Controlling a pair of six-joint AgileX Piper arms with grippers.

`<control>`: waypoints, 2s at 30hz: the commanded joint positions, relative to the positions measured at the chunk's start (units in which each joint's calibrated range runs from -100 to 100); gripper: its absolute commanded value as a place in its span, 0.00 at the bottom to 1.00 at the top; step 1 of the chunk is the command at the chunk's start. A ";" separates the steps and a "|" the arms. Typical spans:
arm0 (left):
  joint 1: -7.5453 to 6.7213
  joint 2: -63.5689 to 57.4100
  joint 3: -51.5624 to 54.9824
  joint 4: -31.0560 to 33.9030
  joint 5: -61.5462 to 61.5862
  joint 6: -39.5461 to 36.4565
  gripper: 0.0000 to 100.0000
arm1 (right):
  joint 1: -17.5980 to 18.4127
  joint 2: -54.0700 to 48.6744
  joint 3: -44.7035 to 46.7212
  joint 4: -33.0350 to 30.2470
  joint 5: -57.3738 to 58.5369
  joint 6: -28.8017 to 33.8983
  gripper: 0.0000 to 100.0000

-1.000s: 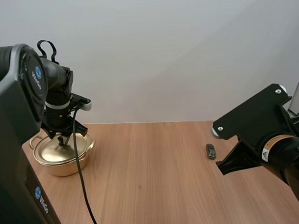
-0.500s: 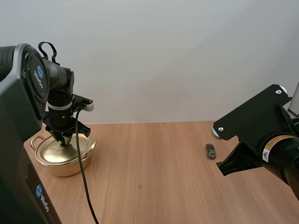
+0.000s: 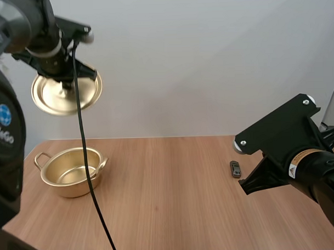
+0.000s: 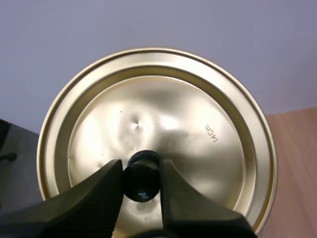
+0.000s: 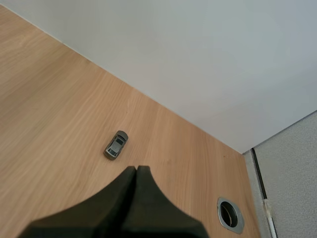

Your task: Open the pot, put the car inside, and close it

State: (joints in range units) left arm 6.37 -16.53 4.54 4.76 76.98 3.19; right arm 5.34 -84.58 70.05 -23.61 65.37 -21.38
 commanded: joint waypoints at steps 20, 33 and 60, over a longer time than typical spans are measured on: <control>0.00 -17.07 -36.85 -8.81 10.15 1.10 0.00 | -2.72 50.45 -16.15 7.34 -17.60 2.38 0.00; 0.00 -17.07 -36.85 -8.81 5.78 2.37 0.00 | -7.92 70.74 -26.52 7.95 -12.55 3.35 0.80; 0.00 -15.83 -36.85 -8.92 5.95 3.99 0.00 | -9.29 82.50 -29.07 18.51 -20.54 5.34 0.77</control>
State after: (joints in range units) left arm 6.37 -32.46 -32.30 -4.11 82.90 7.20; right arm -3.93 -2.08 41.04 -5.26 44.80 -16.03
